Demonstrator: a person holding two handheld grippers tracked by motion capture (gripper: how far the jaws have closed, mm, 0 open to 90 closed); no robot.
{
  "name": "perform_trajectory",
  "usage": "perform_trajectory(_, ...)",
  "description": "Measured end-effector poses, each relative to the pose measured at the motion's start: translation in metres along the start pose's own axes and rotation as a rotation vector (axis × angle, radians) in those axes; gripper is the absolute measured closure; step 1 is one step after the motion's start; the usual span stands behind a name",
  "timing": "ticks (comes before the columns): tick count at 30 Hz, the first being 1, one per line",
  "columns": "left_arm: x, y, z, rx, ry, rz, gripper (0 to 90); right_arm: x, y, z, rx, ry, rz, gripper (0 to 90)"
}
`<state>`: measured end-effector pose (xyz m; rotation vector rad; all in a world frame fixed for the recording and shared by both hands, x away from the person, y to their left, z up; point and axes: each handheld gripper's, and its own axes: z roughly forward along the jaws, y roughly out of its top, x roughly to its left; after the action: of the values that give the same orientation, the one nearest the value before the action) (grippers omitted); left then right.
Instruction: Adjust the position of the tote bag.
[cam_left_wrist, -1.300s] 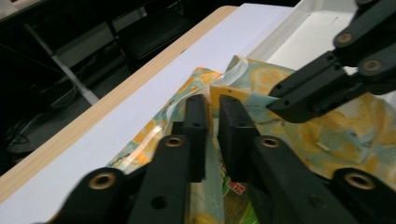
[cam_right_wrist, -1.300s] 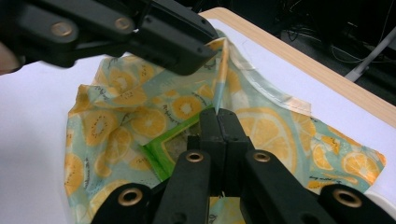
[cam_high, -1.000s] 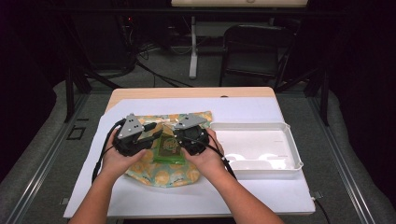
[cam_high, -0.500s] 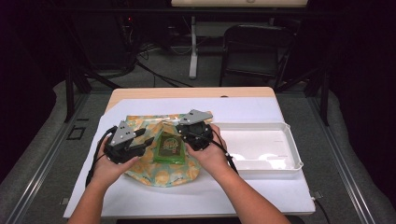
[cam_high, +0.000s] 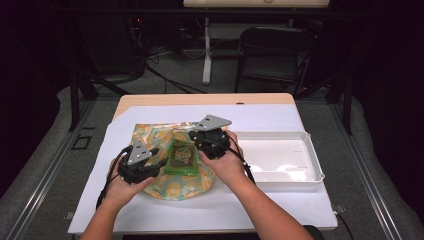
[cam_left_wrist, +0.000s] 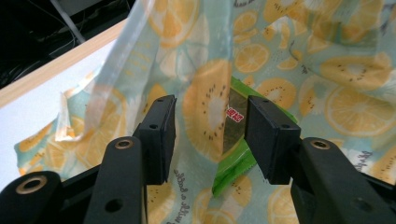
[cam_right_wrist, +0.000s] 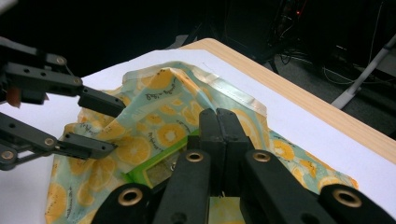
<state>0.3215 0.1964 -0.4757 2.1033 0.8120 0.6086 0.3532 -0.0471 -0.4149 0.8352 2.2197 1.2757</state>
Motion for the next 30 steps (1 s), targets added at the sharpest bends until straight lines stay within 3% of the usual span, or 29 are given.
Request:
perform_trajectory(7, 0.000, -0.010, 0.009, 0.038, 0.034, 0.031, 59.2, -0.001, 0.000, 0.001, -0.004, -0.001, 0.005, 90.0)
perform_trajectory(11, 0.001, -0.015, 0.010, 0.059, 0.027, 0.067, 75.2, -0.002, 0.000, 0.001, -0.005, -0.005, 0.009, 90.0)
perform_trajectory(16, 0.001, -0.016, 0.012, 0.070, 0.023, 0.075, 89.1, -0.001, 0.000, 0.001, -0.007, -0.005, 0.008, 90.0)
perform_trajectory(30, 0.004, -0.015, 0.022, 0.067, -0.011, 0.040, 90.0, 0.004, 0.003, -0.002, -0.032, -0.014, 0.010, 90.0)
